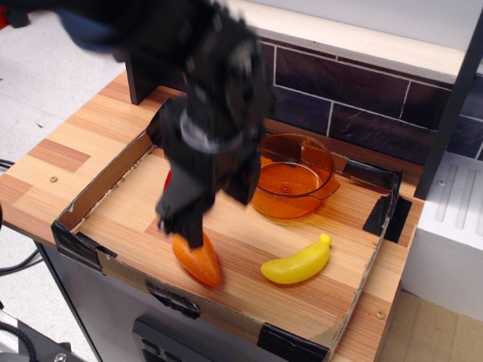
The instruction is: Take carrot out of pot
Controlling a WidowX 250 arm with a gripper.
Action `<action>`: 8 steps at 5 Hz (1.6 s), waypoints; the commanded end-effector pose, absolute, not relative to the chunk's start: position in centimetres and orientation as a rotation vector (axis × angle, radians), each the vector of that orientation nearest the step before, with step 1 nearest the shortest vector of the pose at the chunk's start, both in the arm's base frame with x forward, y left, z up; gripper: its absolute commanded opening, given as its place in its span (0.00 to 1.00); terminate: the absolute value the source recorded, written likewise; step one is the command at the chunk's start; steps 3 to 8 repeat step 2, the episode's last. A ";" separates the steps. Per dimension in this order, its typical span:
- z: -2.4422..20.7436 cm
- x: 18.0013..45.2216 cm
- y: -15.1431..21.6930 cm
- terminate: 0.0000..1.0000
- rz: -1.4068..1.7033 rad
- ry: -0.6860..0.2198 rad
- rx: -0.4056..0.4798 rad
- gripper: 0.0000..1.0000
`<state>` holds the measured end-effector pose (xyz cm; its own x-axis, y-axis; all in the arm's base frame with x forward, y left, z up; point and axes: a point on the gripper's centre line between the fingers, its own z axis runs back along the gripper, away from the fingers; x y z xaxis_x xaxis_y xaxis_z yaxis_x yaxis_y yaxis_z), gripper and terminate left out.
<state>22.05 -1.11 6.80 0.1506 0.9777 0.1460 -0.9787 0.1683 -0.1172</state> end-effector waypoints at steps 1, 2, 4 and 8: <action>12.5 23.4 -0.2 0.00 1.439 -0.218 -0.093 1.00; 12.5 23.4 -0.2 1.00 1.439 -0.218 -0.093 1.00; 12.5 23.4 -0.2 1.00 1.439 -0.218 -0.093 1.00; 12.5 23.4 -0.2 1.00 1.439 -0.218 -0.093 1.00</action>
